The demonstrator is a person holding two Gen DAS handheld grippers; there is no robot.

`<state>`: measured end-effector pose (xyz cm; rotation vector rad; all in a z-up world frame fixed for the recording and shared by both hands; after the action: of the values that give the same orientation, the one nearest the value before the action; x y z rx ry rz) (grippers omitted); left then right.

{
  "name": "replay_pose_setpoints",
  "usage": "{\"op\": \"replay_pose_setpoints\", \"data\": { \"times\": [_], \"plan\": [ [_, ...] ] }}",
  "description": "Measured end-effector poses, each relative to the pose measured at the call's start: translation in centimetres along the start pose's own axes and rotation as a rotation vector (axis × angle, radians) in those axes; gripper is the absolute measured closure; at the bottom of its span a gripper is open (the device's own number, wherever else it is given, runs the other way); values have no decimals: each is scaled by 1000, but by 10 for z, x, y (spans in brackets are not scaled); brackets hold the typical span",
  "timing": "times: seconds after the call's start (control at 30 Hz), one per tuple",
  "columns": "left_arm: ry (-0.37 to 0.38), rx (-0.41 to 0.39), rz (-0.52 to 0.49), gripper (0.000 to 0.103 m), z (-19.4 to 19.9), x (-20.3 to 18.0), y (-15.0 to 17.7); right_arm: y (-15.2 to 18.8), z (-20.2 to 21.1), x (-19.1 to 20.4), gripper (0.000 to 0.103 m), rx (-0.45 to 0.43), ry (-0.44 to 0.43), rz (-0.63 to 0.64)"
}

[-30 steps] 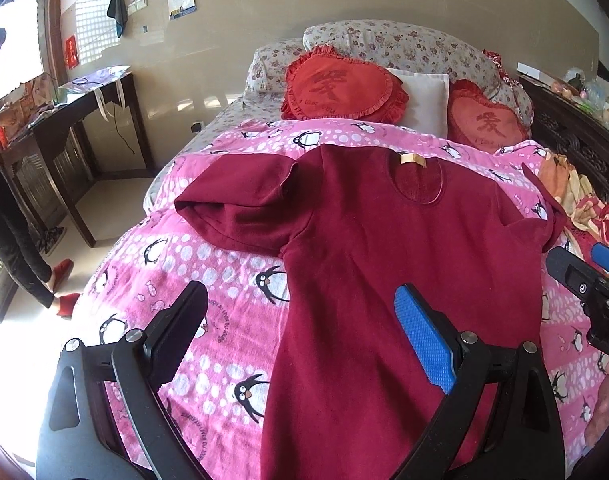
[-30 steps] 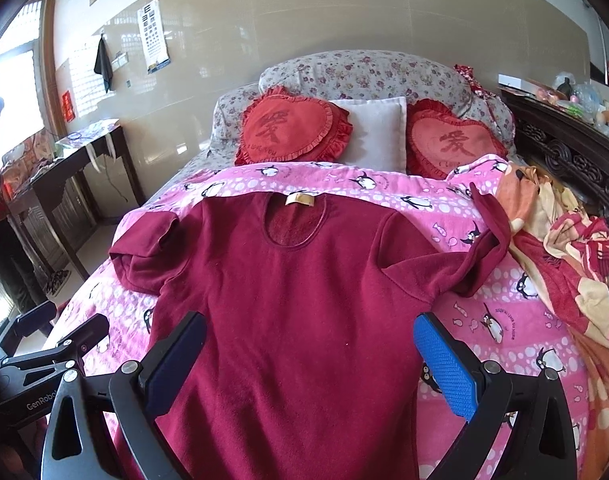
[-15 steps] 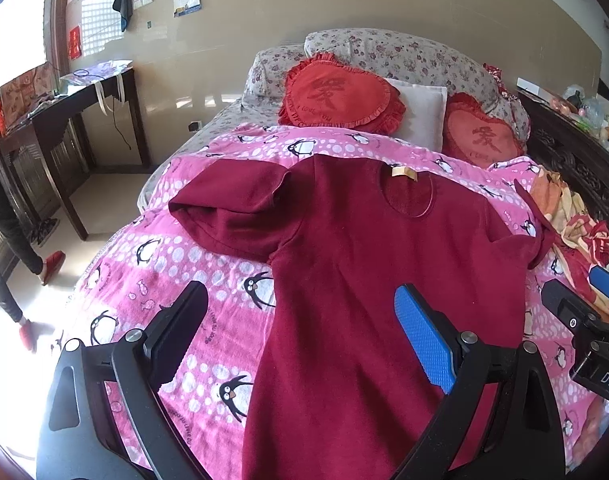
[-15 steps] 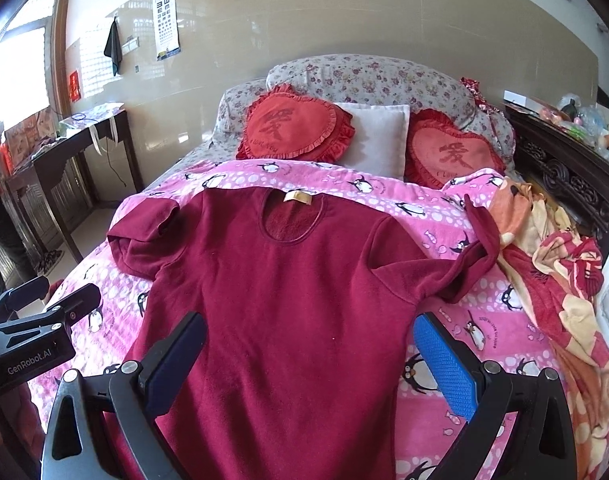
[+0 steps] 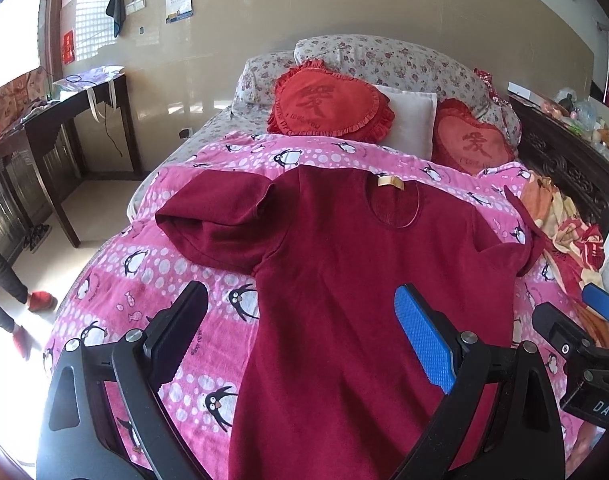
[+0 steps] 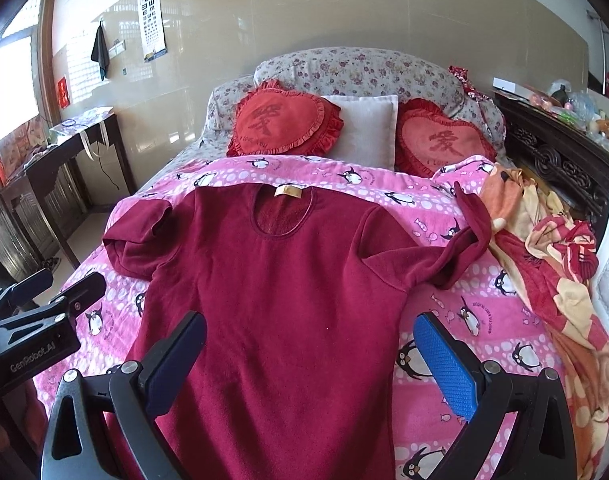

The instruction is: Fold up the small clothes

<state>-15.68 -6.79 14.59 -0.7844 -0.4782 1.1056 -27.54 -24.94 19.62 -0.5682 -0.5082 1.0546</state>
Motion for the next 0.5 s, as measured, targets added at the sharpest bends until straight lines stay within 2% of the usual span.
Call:
{"op": "replay_pose_setpoints", "data": {
  "times": [0.23,0.37,0.5],
  "plan": [
    [-39,12,-26,8,-6,2,3,3,-2,7,0,-23,-20,20],
    [-56,-1,-33,8,-8,8,6,5,-14,8,0,-4,-41,-2],
    [-54,19,-24,8,-17,13,9,4,-25,16,0,9,-44,17]
  ]
}}
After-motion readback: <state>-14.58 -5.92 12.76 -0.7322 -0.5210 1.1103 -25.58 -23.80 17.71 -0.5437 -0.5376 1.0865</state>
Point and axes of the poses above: each gripper's, at about its wrist camera, not at the fingertips, and z roughly against the way its jaws point, x to its left, y to its underside, the point moved 2 cm from there along -z, roughly the way its jaws point, and after that the axes turned 1 degree about -y, right-handed, at the moved point
